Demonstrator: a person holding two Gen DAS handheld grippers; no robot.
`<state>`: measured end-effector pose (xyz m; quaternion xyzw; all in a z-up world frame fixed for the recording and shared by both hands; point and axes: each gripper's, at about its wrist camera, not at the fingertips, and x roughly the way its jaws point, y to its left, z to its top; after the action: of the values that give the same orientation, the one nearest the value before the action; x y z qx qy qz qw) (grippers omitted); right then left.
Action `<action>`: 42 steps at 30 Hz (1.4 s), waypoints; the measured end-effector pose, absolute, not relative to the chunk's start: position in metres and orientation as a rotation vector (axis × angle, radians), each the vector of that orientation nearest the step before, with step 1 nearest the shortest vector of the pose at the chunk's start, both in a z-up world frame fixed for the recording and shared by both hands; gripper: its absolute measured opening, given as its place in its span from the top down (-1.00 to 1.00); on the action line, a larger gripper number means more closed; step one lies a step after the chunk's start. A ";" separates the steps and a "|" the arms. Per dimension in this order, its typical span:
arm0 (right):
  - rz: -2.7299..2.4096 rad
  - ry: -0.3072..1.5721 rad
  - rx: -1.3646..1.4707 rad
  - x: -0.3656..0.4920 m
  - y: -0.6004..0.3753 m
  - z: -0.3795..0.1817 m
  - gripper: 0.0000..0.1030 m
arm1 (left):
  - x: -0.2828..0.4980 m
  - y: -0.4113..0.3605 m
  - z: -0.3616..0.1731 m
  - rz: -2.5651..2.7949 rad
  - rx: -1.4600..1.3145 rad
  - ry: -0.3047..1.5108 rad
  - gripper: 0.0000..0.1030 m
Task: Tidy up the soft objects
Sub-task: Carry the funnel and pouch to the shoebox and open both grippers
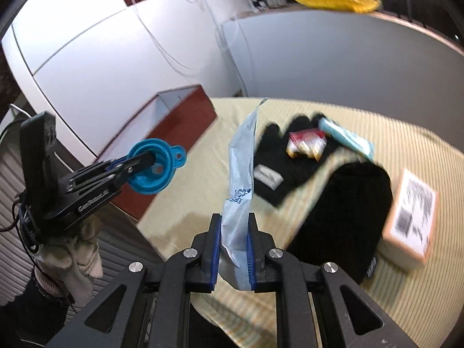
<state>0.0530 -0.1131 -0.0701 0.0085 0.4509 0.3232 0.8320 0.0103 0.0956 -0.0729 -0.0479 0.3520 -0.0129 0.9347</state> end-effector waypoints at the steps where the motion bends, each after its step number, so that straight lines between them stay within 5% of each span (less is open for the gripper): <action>1: 0.693 0.946 0.013 0.055 -0.107 -0.066 0.73 | 0.006 0.103 -0.068 -0.013 -0.103 0.706 0.80; 18: 0.890 0.848 -0.108 0.099 0.048 -0.012 0.73 | -0.031 0.220 -0.039 0.266 -0.095 0.630 0.80; 42: 0.928 0.927 -0.224 0.137 0.171 -0.047 0.72 | -0.010 0.242 -0.073 0.325 -0.080 0.686 0.79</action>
<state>0.1373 0.1713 -0.0474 -0.1040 0.4302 0.4304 0.7867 -0.0098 0.2422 -0.0729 -0.0388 0.3347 0.1587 0.9281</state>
